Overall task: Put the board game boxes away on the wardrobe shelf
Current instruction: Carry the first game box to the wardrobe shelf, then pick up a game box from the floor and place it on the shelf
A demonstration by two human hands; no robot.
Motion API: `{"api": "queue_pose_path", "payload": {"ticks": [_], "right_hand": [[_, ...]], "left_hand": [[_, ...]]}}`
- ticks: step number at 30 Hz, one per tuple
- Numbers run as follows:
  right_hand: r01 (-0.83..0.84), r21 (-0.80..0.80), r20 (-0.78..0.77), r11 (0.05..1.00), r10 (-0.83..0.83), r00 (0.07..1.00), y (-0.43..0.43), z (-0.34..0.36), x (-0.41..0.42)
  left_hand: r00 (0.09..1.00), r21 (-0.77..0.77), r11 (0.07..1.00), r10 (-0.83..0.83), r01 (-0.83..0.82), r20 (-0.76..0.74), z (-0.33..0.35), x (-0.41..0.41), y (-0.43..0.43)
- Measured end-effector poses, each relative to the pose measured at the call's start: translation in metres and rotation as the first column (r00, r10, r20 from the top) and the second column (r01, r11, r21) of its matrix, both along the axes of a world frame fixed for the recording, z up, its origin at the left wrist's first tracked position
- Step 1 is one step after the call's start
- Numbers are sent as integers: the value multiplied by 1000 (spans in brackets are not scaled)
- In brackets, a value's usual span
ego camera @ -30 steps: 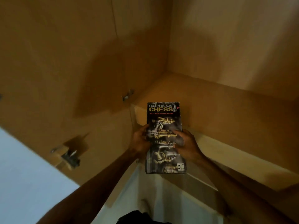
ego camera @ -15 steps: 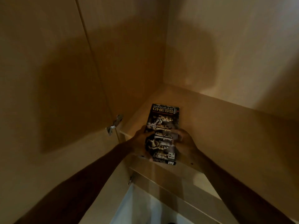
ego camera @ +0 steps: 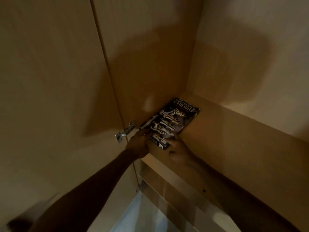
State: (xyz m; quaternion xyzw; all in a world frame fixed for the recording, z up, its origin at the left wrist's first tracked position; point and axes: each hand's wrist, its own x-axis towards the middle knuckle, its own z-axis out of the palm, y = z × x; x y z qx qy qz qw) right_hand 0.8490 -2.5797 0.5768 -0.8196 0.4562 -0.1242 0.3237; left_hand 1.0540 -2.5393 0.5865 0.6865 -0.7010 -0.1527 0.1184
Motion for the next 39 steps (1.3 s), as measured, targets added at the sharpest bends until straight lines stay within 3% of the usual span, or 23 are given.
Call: {"api": "queue_pose_path", "payload": {"ticks": [5,9,12,15,18,27,33,39], "right_hand": [[-8,23,12,1000,7,1000,-15,-4,3],[6,-10,92,1000,-5,996,0,4,-8],[25,-43,221,999,-15,975,21,5,-12],[-9,67,316,998,-13,949,42,1,-14],[-69,200,347,977,-5,938,69,-6,-10],[-449,366,218,815,394,893,202,-59,37],[-703,412,169,580,709,684,344,-72,83],[-858,410,145,309,907,396,507,-67,117]], "left_hand": [[999,119,992,45,-47,19,-1,-2,-9],[966,36,988,155,-151,-207,-1,-13,5],[836,1,931,328,-365,-439,-7,-23,37],[666,44,847,448,-530,-596,-22,-28,87],[541,93,767,527,-635,-656,-35,-32,147],[29,275,288,736,-917,-676,-66,-68,374],[-256,291,-68,687,-954,-680,-72,-110,535],[-437,285,-336,597,-898,-673,-78,-151,693]]}}
